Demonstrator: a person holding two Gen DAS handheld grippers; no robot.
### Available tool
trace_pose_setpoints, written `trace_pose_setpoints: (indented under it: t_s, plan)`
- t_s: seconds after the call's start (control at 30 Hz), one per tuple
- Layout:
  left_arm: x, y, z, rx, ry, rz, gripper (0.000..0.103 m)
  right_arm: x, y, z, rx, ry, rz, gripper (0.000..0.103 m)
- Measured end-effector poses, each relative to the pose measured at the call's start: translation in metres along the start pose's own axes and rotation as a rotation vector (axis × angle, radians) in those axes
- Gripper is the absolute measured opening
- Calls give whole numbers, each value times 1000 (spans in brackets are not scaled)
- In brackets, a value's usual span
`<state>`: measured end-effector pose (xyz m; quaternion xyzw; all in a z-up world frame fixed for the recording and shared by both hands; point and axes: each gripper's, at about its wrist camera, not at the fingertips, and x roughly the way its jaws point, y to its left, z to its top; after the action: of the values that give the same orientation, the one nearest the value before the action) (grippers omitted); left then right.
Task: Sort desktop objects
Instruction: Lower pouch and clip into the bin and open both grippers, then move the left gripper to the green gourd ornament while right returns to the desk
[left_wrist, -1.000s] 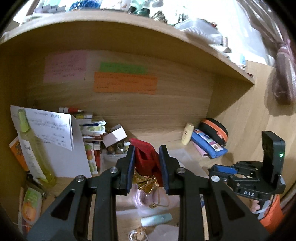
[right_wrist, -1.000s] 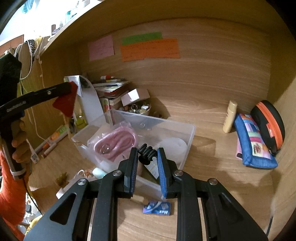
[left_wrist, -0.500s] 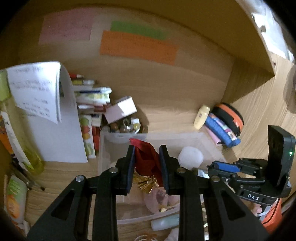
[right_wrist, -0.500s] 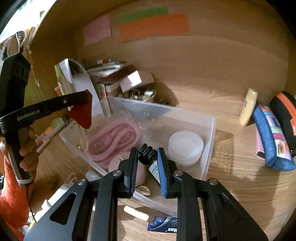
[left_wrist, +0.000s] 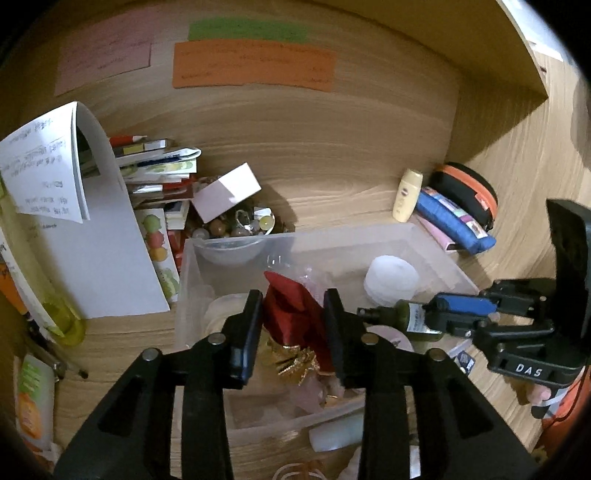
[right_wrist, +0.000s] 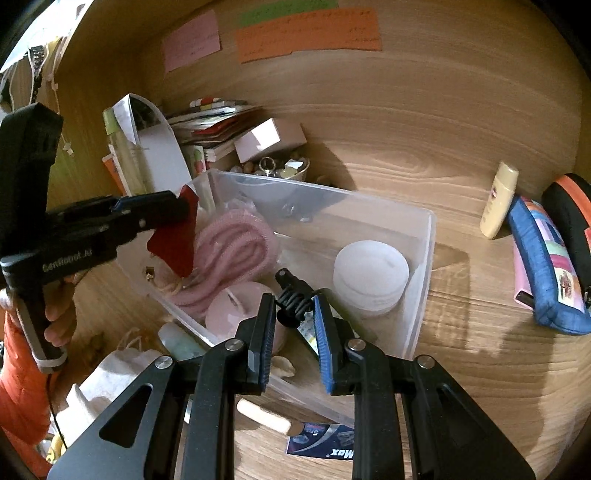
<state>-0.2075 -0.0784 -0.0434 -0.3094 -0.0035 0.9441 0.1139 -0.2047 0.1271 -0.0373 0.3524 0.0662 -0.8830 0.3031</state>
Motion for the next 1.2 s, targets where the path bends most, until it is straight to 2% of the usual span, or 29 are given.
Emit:
trace_pose_setpoints:
  t_s: [0.07,0.17,0.27,0.5,0.57,0.63,0.8,0.97,1.2]
  plan:
    - [2,1,-1,1,6,16,47,1,-1,0,-1,-6,-35,19]
    - [1,3,-1,-4,0,33,61,1,-4,-1,9,-4,-42,19]
    - [1,2,-1,-5,-5,28,68,1,-3,-1,6,-14,-54,21]
    - [-4,-5,-2,32,-49,51,78,-2,-1,-3,-5,-39,-74,41]
    - [-6,-6,-2,33,-63,60,87,-5,0,-4,-7,-56,-84,46]
    - [-8,-5,-2,31,-74,62,92,-10,-1,-4,-3,-78,-93,56]
    - [-18,1,1,-13,-87,52,98,-22,-10,-1,36,-138,-95,72]
    - [-27,-2,1,-21,-38,106,98,-28,-16,2,65,-131,-101,73]
    - [-67,-2,-15,3,-70,132,102,-47,-19,-9,96,-121,-138,75]
